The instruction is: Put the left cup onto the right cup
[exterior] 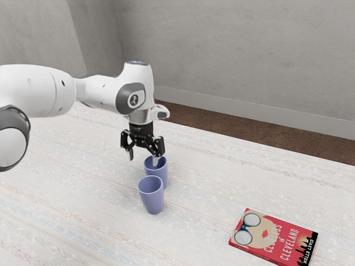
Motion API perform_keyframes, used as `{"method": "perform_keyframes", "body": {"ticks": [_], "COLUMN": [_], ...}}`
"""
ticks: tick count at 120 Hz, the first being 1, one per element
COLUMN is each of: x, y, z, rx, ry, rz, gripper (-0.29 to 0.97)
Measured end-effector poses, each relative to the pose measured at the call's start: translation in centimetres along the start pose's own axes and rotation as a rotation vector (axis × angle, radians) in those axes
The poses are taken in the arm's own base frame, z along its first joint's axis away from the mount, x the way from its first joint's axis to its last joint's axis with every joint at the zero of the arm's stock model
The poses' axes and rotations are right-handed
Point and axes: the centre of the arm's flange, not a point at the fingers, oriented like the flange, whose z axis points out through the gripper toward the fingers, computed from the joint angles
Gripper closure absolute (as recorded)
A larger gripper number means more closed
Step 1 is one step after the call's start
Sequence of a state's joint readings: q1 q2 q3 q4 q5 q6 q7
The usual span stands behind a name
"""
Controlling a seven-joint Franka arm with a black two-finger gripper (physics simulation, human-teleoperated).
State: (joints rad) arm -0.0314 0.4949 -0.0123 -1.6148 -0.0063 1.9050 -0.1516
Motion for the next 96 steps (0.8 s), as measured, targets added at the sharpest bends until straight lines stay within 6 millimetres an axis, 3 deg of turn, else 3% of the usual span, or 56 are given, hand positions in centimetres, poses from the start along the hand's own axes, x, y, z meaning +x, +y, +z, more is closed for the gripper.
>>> {"method": "perform_keyframes", "body": {"ticks": [20, 45, 59, 96], "x": [0.4, 0.6, 0.6, 0.6], "y": [-0.2, -0.3, 0.0, 0.3], "z": [1.2, 1.0, 1.0, 1.0], "rx": [-0.004, -0.006, -0.006, -0.005], "ry": [0.0, 0.014, 0.017, 0.02], "rz": [-0.024, -0.042, -0.047, -0.06], "gripper": [0.03, 0.46, 0.62, 0.75]}}
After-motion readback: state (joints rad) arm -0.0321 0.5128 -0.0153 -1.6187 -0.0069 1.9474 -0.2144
